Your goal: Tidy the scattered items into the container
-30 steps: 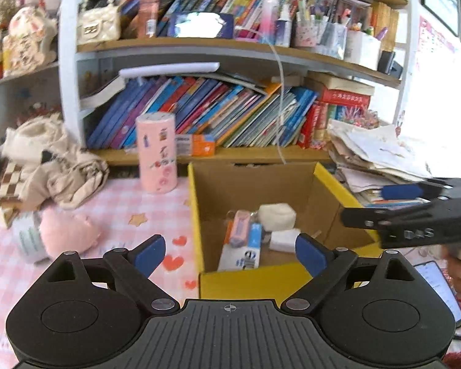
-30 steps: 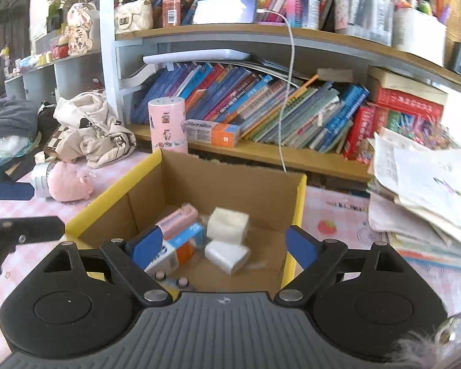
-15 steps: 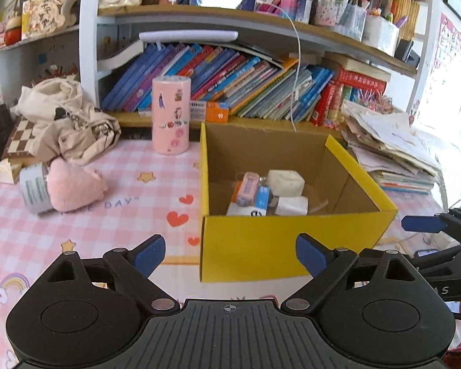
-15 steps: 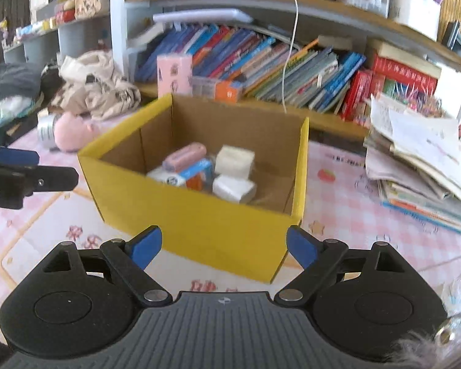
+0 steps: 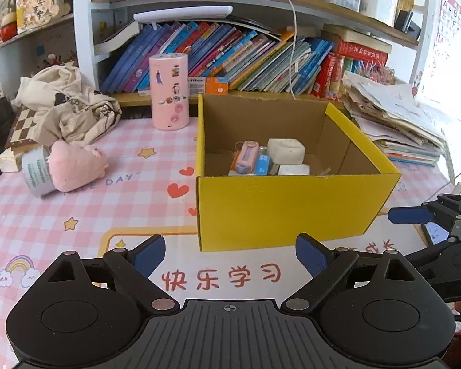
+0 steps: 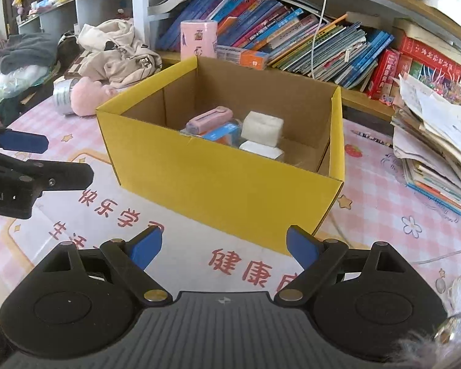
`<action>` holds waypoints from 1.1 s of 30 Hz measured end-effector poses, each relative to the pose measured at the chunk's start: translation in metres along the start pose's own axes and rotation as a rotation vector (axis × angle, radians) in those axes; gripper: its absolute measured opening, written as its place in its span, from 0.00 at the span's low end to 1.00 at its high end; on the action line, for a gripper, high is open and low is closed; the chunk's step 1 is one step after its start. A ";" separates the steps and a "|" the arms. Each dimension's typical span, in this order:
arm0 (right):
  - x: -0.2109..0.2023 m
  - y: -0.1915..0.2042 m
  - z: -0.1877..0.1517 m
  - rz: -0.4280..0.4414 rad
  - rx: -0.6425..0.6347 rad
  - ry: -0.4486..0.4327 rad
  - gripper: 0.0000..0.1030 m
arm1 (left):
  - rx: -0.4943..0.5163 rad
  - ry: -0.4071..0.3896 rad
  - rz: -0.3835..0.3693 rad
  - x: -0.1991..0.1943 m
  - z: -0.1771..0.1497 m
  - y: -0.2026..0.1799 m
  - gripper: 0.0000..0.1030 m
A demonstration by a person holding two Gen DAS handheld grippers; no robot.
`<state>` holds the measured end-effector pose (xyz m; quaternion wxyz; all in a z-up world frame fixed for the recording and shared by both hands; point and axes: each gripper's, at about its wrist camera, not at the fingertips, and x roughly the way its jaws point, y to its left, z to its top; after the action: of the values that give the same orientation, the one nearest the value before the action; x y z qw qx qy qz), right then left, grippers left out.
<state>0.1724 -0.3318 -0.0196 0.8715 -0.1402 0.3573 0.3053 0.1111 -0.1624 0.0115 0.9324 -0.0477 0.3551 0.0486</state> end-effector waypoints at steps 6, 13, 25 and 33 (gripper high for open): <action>0.002 0.003 0.000 0.013 -0.002 0.015 0.86 | 0.003 0.007 0.003 0.000 0.001 0.003 0.91; 0.004 0.011 -0.001 -0.002 0.011 0.040 0.86 | 0.041 0.025 -0.037 0.006 0.000 0.007 0.91; 0.009 0.054 0.011 -0.087 0.061 0.055 0.86 | 0.083 0.010 -0.120 0.008 0.008 0.055 0.91; 0.020 0.103 0.022 -0.115 0.062 0.079 0.86 | 0.095 0.031 -0.164 0.011 0.011 0.102 0.92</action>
<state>0.1307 -0.2332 -0.0208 0.8768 -0.1455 0.3920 0.2376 0.1136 -0.0598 0.0067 0.9288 -0.0332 0.3664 -0.0453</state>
